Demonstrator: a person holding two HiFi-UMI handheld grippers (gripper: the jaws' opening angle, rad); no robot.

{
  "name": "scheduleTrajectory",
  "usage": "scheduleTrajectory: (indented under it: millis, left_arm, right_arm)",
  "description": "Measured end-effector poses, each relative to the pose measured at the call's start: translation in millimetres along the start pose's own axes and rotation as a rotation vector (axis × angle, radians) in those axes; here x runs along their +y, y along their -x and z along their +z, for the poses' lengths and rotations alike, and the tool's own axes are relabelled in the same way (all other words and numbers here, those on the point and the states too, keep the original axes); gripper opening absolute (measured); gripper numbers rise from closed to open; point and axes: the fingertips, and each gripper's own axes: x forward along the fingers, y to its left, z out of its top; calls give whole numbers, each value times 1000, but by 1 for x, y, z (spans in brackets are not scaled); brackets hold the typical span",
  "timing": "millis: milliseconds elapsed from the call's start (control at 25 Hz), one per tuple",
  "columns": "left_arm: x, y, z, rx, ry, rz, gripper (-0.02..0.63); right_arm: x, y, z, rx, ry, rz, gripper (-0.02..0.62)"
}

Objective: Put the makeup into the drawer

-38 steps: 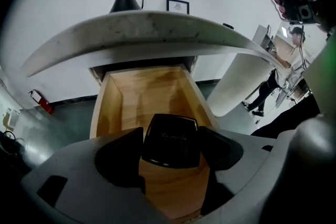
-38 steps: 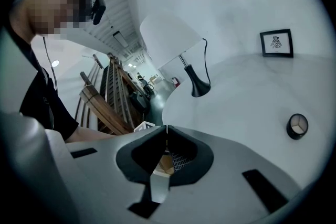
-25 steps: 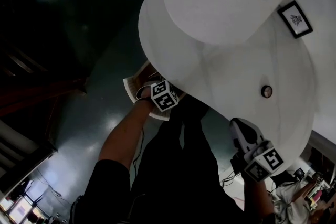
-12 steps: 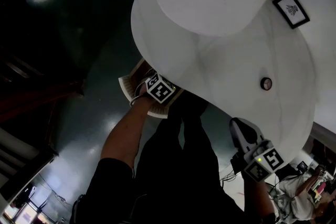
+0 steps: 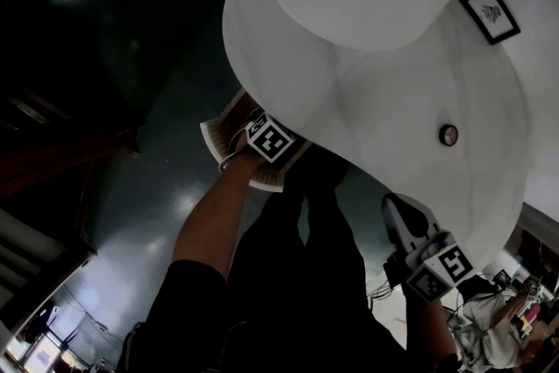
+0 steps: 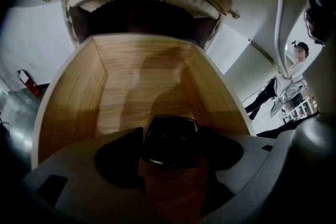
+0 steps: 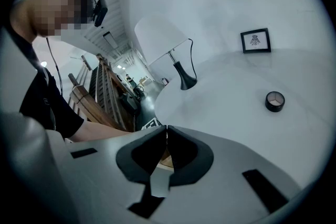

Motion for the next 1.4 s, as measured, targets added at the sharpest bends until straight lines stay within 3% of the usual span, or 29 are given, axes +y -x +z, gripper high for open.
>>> scheduleTrajectory:
  millis: [200, 640, 840, 1080, 1400]
  left_arm:
    - [-1, -6, -8, 33, 41, -41, 344]
    - [16, -16, -20, 73, 67, 6, 345]
    - [20, -8, -15, 45, 65, 42, 345]
    - [17, 11, 0, -46, 147, 19, 345]
    - [13, 29, 16, -111, 91, 47, 345]
  right_arm:
    - [-3, -1, -4, 7, -8, -11, 17]
    - [-5, -4, -5, 19, -1, -2, 17]
    - [2, -3, -4, 10, 15, 17, 17]
    - [5, 0, 2, -9, 10, 13, 17]
    - [18, 3, 17, -55, -4, 23, 17]
